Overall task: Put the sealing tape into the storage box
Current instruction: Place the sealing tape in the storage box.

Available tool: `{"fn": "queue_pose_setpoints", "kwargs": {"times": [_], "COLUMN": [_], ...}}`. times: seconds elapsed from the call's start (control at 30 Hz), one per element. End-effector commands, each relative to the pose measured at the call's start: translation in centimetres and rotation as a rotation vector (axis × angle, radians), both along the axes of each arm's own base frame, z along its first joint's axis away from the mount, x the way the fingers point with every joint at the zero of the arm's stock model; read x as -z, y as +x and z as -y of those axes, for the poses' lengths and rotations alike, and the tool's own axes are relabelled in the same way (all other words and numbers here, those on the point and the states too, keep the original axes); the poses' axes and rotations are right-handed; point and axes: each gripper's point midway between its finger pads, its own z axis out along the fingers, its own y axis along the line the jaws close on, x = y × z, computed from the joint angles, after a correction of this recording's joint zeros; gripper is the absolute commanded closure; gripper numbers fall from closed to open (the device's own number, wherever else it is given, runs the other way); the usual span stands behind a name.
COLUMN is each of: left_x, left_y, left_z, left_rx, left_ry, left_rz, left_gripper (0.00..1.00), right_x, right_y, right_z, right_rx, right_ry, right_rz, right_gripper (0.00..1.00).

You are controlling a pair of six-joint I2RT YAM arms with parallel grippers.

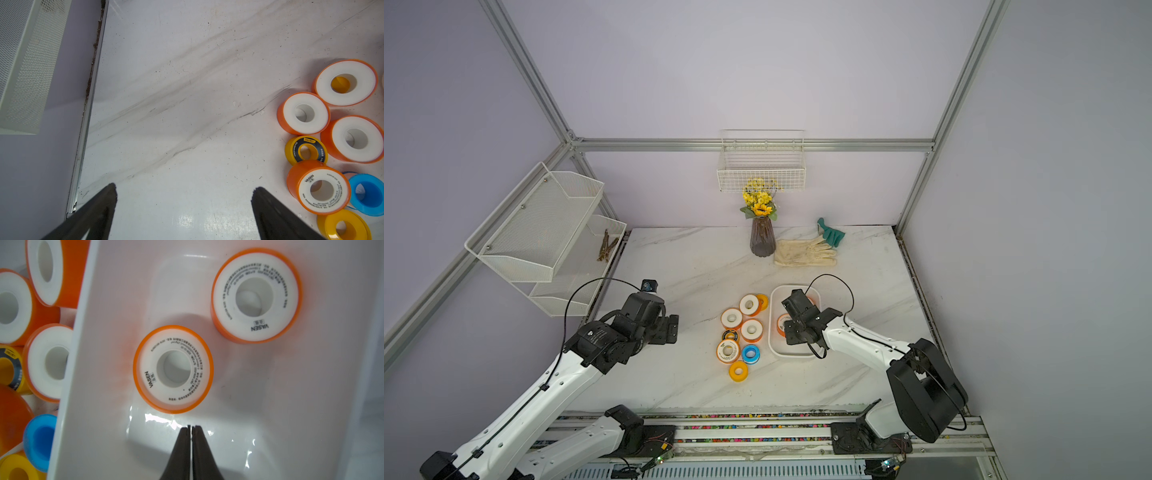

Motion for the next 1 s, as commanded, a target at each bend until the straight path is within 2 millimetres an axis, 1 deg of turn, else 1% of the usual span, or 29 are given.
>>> {"fn": "queue_pose_setpoints", "kwargs": {"times": [0.0, 0.1, 0.17, 0.23, 0.7, 0.83, 0.97], "left_x": [-0.9, -0.9, -0.9, -0.9, -0.8, -0.8, -0.8], "left_y": [0.5, 0.5, 0.5, 0.5, 0.5, 0.5, 0.5], "left_z": [0.3, 0.4, 0.3, 0.3, 0.3, 0.4, 0.3], "left_rx": [0.012, 0.012, 0.013, 0.012, 0.012, 0.012, 0.010], "left_ry": [-0.027, -0.028, -0.026, -0.026, -0.026, -0.026, -0.025], "left_rz": [0.043, 0.043, 0.042, 0.043, 0.041, 0.040, 0.039], "left_gripper": [0.00, 0.00, 0.00, 0.00, 0.00, 0.00, 0.00], "right_x": [1.4, 1.9, 1.9, 2.4, 2.9, 3.1, 3.0], "right_y": [-0.4, -0.3, 0.1, 0.4, 3.1, 3.3, 3.3], "right_z": [-0.1, -0.4, -0.6, -0.8, -2.8, -3.0, -3.1], "right_rx": [0.004, -0.003, -0.005, -0.005, -0.010, -0.008, -0.014], "right_ry": [-0.001, -0.001, -0.002, -0.011, -0.001, -0.001, 0.004], "right_rz": [-0.050, -0.061, -0.057, -0.070, -0.063, -0.065, -0.062], "right_gripper": [0.90, 0.90, 0.90, 0.90, 0.90, 0.91, 0.91]}}
